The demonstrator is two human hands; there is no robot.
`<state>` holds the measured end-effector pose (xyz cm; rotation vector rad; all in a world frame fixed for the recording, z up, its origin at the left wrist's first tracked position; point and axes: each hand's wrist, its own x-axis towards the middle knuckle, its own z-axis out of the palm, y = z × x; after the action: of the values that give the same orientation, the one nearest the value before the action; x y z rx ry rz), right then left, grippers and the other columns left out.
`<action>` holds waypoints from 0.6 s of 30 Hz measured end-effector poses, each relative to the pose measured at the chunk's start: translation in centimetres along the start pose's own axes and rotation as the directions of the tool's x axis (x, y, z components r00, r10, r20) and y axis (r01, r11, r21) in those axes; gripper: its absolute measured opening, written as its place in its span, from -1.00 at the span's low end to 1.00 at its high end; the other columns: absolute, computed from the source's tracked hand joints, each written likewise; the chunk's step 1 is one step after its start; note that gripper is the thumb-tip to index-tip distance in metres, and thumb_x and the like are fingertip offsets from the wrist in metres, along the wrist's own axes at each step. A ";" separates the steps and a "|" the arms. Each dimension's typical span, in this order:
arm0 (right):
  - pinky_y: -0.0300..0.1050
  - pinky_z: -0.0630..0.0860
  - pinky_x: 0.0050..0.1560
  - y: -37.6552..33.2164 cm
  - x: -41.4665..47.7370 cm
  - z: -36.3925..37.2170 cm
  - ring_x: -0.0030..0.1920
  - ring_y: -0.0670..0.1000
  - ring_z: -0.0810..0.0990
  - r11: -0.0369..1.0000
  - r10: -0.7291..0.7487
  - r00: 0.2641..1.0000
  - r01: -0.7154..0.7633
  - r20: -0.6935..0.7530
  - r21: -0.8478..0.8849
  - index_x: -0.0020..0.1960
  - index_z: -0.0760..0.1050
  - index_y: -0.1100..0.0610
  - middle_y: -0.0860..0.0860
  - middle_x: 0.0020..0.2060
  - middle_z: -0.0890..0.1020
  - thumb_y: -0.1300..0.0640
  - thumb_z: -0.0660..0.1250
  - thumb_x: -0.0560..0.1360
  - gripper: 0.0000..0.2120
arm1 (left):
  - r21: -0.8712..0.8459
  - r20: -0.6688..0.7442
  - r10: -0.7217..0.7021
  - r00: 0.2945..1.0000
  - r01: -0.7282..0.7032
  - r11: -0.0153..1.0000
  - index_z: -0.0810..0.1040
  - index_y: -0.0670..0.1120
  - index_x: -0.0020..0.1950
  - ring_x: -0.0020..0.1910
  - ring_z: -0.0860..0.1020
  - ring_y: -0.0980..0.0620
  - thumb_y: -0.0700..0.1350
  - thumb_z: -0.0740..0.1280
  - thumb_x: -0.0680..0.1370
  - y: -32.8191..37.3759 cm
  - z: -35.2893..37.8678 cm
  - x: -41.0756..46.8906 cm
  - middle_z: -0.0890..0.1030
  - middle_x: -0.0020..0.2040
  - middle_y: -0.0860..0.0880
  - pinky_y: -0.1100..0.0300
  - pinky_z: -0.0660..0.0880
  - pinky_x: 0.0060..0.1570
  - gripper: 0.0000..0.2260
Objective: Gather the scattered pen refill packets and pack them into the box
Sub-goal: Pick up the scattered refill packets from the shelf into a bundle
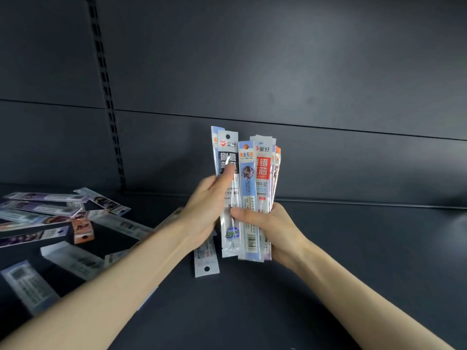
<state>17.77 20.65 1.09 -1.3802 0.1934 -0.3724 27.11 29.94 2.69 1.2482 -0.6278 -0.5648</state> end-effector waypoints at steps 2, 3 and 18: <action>-0.02 0.63 -0.07 -0.1 -0.1 -0.1 -0.08 0.10 0.71 1.000 -0.005 1.000 0.005 0.002 -0.011 0.04 0.62 0.12 0.10 -0.07 0.72 0.27 0.48 0.35 -0.73 | 0.088 0.046 0.053 0.998 -0.057 0.995 0.49 0.09 0.00 -0.06 0.62 0.30 0.13 0.20 0.56 0.0 0.0 -0.2 0.66 0.02 0.18 0.36 0.53 -0.05 -0.84; -0.04 0.62 -0.09 -0.2 -0.2 -0.2 -0.09 0.09 0.71 1.000 -0.009 1.000 0.009 0.003 -0.017 0.04 0.62 0.11 0.08 -0.08 0.72 0.28 0.47 0.37 -0.74 | 0.110 0.071 0.075 0.995 -0.082 0.991 0.50 0.10 -0.05 -0.11 0.61 0.34 0.08 0.19 0.59 0.3 0.0 -0.3 0.67 -0.02 0.21 0.43 0.52 -0.14 -0.87; -0.02 0.66 -0.18 -0.7 -0.2 -1.6 -0.23 0.09 0.69 0.999 -0.035 0.994 0.031 -0.100 -0.035 -0.03 0.57 0.18 0.16 -0.20 0.68 0.20 0.40 0.44 -0.88 | 0.209 0.122 0.311 0.943 -0.330 0.920 0.62 -0.06 0.01 -0.08 0.67 0.08 -0.21 0.43 0.42 1.2 -2.0 0.5 0.72 -0.10 0.04 0.18 0.59 -0.06 -0.82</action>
<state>16.91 19.15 1.45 -1.4002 0.2611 -0.4684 29.00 31.21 3.48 1.3031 -0.9716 -0.2778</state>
